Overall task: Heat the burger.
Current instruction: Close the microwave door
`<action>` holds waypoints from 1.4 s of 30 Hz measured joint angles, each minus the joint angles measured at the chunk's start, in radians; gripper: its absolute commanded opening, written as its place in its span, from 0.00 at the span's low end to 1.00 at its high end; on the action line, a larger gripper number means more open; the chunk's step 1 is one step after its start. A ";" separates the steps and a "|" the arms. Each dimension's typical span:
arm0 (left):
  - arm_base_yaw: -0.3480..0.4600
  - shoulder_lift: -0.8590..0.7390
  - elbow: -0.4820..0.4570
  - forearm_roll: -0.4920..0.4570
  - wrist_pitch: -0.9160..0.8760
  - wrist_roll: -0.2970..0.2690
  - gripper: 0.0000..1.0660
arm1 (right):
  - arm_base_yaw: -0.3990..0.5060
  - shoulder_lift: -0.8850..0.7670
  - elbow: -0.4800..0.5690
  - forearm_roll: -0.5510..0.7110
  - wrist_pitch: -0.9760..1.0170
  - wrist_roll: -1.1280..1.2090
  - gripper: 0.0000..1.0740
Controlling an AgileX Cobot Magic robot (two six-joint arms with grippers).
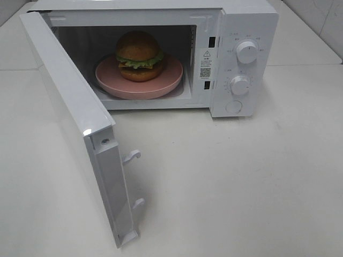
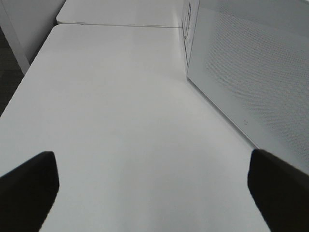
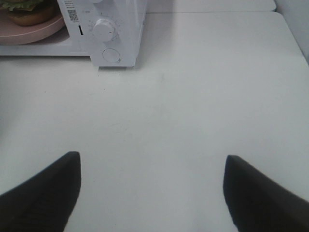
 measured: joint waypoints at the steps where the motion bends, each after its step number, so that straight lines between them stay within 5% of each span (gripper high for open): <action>1: 0.000 0.000 0.000 0.000 0.000 0.000 0.95 | -0.021 -0.025 0.000 0.002 0.000 0.000 0.71; 42: 0.000 0.000 0.000 0.000 0.000 0.000 0.95 | -0.069 -0.053 0.000 0.004 0.005 0.002 0.71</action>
